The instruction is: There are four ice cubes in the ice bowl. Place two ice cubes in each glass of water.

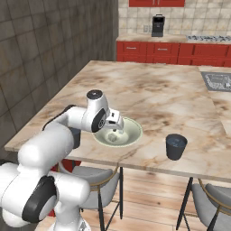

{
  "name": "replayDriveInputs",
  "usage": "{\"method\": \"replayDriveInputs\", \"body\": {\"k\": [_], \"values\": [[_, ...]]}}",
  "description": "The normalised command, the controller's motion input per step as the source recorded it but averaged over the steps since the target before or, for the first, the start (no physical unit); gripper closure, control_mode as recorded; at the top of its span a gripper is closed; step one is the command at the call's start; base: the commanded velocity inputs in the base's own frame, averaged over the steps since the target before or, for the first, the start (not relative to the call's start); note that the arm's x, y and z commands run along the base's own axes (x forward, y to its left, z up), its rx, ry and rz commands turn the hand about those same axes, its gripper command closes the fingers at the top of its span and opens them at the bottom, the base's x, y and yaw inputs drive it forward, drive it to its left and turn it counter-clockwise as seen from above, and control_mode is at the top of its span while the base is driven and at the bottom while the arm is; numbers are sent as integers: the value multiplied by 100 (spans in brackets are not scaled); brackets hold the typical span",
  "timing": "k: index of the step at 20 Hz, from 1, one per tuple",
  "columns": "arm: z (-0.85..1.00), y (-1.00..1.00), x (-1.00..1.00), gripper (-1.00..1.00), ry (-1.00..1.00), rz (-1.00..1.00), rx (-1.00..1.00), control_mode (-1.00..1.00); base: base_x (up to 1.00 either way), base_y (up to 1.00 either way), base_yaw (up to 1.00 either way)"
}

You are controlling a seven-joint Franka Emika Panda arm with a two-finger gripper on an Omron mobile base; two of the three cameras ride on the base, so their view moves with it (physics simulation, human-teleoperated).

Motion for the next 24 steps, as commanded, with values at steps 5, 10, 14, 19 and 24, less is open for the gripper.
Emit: {"method": "replayDriveInputs", "body": {"k": [5, 10, 14, 19, 24], "values": [[-26, 0, 40, -100, 2, -3, 0, -100, 0, 0, 0], [-18, -3, 37, -100, 5, -1, 0, -100, 0, 0, 0], [-16, -18, 34, -100, 6, -1, 0, -100, 0, 0, 0], [-23, -21, 33, -100, 5, -1, 0, -100, 0, 0, 0], [-42, -1, 40, -100, 5, 0, 0, -100, 0, 0, 0]]}}
